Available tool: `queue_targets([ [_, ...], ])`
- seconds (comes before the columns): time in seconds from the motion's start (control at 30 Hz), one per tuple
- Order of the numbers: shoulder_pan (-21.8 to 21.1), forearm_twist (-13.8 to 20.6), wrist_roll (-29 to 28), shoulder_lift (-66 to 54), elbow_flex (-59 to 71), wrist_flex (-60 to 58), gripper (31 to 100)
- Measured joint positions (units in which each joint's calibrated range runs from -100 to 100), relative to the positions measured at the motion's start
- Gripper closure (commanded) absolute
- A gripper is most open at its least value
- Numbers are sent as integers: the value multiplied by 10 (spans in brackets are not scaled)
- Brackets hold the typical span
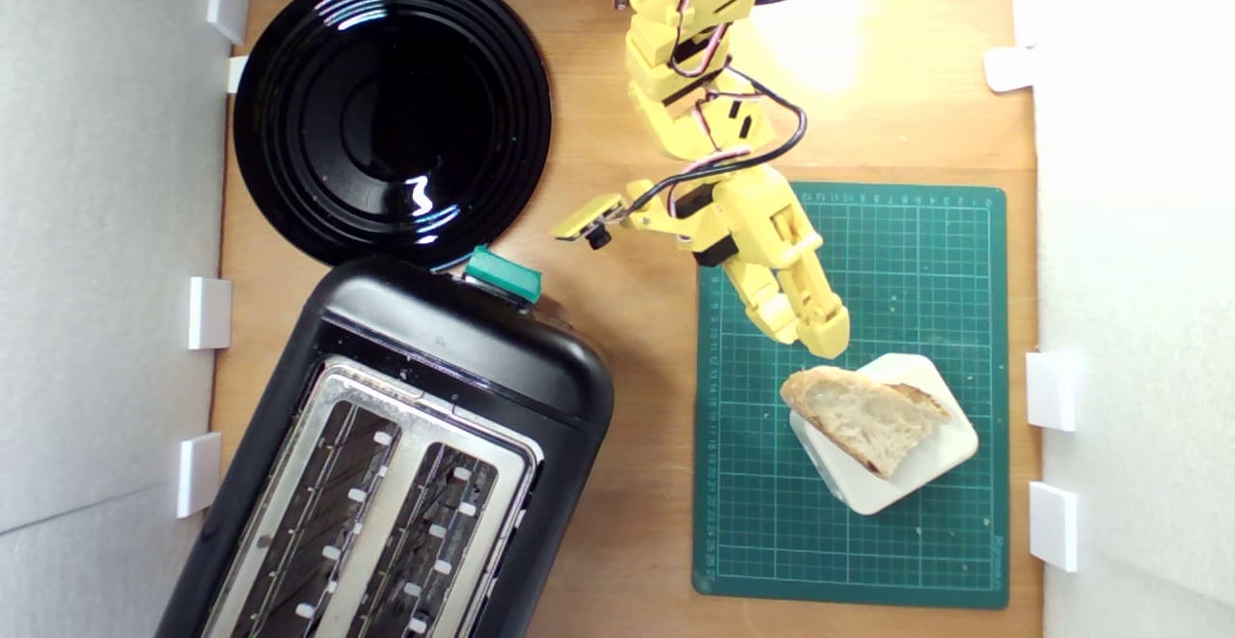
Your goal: Pick bread and place in toaster
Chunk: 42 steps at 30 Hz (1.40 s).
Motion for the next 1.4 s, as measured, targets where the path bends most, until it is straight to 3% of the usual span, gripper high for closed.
queue_targets([
  [0.17, -32, -67, -5, 0, 0, 0, 556],
  [0.3, -33, -83, -5, 0, 0, 0, 556],
  [0.7, -33, -82, -6, 0, 0, 0, 556],
  [1.3, -33, -82, -50, 26, -11, -5, 552],
  [1.4, -33, -82, -53, 26, -11, -5, 505],
])
